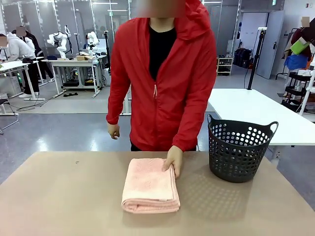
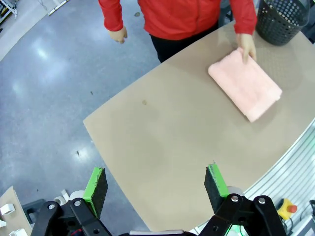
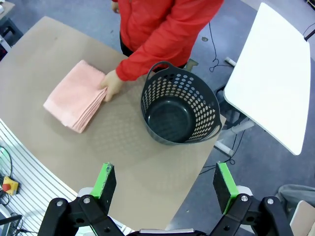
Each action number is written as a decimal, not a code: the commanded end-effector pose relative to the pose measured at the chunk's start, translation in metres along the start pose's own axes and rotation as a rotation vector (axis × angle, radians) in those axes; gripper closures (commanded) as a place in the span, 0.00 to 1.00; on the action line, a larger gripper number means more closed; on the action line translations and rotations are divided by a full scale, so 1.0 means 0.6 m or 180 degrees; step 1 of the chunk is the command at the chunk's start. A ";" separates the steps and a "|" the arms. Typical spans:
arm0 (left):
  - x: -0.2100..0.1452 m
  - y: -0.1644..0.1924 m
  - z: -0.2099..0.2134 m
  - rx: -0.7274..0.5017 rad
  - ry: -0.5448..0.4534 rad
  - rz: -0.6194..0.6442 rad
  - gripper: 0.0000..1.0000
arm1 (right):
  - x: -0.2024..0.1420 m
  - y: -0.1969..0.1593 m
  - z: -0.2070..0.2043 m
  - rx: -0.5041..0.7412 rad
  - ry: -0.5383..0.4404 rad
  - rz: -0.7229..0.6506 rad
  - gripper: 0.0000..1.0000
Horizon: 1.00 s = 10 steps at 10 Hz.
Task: Fold the towel.
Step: Pick up the 100 cm Hotel Towel and place it on the left side of the table.
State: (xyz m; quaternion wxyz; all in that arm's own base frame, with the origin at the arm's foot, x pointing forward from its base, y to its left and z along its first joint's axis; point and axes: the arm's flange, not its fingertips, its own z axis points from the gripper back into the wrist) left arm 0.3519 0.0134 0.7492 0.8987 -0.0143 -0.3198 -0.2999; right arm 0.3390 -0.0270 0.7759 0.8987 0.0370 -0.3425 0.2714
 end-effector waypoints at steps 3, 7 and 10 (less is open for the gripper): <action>0.002 0.003 0.006 0.0010 0.0053 -0.0031 0.00 | -0.001 -0.004 0.001 0.0003 0.0021 0.0033 0.00; 0.002 0.003 0.006 0.0010 0.0053 -0.0031 0.00 | -0.001 -0.004 0.001 0.0003 0.0021 0.0033 0.00; 0.002 0.003 0.006 0.0010 0.0053 -0.0031 0.00 | -0.001 -0.004 0.001 0.0003 0.0021 0.0033 0.00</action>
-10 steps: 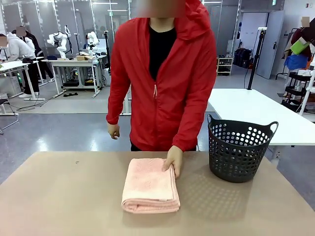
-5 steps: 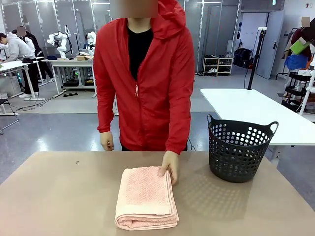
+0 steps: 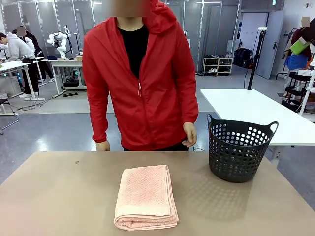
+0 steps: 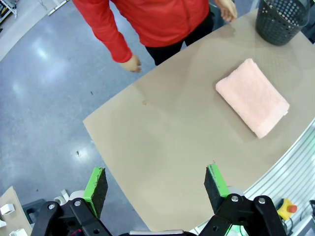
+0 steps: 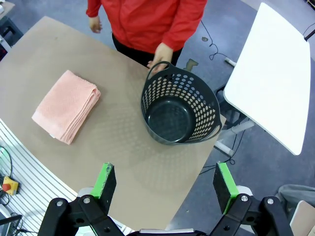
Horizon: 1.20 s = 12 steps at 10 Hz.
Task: Fold the towel.
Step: Pick up the 100 cm Hotel Towel and place it on the left side of the table.
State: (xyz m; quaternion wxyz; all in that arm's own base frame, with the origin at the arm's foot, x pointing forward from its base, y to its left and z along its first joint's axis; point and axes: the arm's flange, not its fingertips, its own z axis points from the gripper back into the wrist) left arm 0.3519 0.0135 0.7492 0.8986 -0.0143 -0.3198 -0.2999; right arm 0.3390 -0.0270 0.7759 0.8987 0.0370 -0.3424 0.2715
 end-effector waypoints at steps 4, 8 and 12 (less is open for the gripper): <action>0.002 0.003 0.006 0.0010 0.0053 -0.0031 0.00 | -0.001 -0.004 0.001 0.0003 0.0021 0.0033 0.00; 0.002 0.003 0.006 0.0010 0.0053 -0.0031 0.00 | -0.001 -0.004 0.001 0.0003 0.0021 0.0033 0.00; -0.002 -0.011 -0.015 -0.0116 0.0013 0.0018 0.00 | -0.001 -0.004 0.001 0.0003 0.0021 0.0033 0.00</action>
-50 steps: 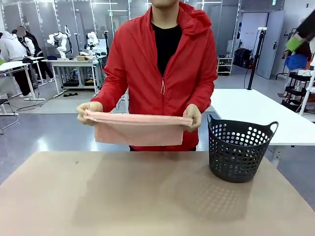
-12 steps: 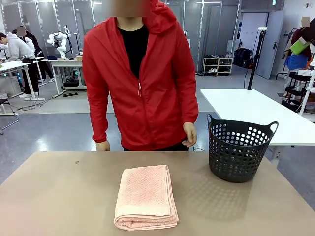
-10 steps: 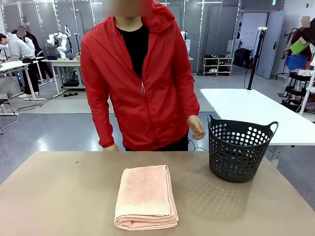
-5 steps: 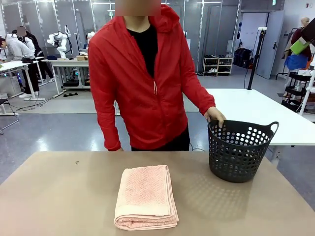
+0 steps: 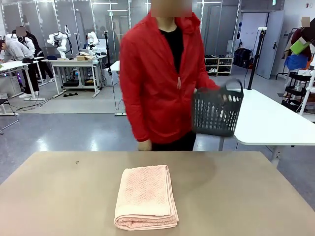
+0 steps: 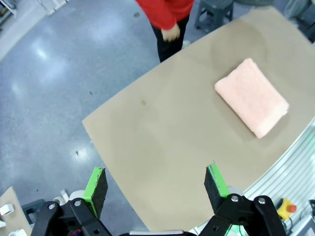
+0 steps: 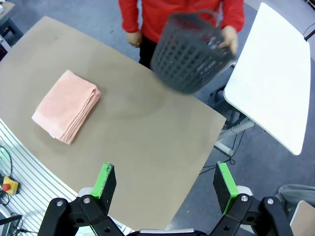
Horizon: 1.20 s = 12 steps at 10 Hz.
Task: Fold the towel.
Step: Pick up the 100 cm Hotel Towel and place it on the left side of the table.
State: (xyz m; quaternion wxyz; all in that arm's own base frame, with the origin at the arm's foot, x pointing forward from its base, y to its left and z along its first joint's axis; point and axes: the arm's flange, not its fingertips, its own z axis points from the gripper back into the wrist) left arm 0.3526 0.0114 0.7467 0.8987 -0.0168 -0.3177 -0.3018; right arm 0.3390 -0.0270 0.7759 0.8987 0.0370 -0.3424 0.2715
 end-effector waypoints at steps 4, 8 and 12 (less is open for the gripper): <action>-0.058 -0.047 -0.146 -0.0493 -0.0095 0.0578 0.00 | -0.001 -0.004 0.001 0.0003 0.0021 0.0033 0.00; -0.106 -0.076 -0.350 -0.1281 -0.0047 0.0991 0.00 | -0.001 -0.004 0.001 0.0003 0.0021 0.0033 0.00; -0.135 -0.129 -0.538 -0.2206 0.0187 0.1380 0.00 | -0.001 -0.004 0.001 0.0003 0.0021 0.0033 0.00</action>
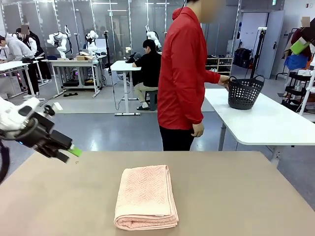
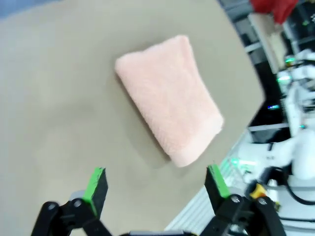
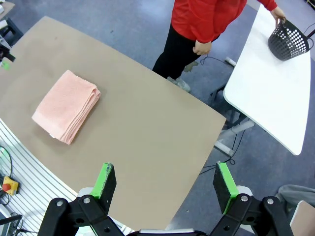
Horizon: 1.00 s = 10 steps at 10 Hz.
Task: Fold the towel.
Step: Pick up the 100 cm Hotel Towel and place it on the left side of the table.
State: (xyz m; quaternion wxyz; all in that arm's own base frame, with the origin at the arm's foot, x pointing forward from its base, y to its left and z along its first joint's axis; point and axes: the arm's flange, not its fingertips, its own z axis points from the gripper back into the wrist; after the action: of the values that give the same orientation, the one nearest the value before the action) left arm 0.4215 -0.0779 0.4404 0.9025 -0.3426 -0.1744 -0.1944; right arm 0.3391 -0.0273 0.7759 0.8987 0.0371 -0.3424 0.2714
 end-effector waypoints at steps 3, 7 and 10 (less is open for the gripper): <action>0.001 0.051 -0.136 -0.0613 0.0043 0.0351 0.00 | -0.001 -0.004 0.001 0.0002 0.0021 0.0034 0.00; -0.034 0.050 -0.252 -0.0862 0.0141 0.0798 0.00 | -0.001 -0.004 0.001 0.0002 0.0021 0.0034 0.00; -0.040 0.059 -0.289 -0.1002 0.0110 0.0858 0.00 | -0.001 -0.004 0.001 0.0002 0.0021 0.0034 0.00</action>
State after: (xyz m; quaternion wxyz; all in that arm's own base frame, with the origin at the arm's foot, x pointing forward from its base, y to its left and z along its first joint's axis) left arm 0.4408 -0.1639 0.2942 0.8701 -0.4783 -0.0648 -0.1001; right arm 0.3392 -0.0274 0.7758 0.8988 0.0372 -0.3423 0.2714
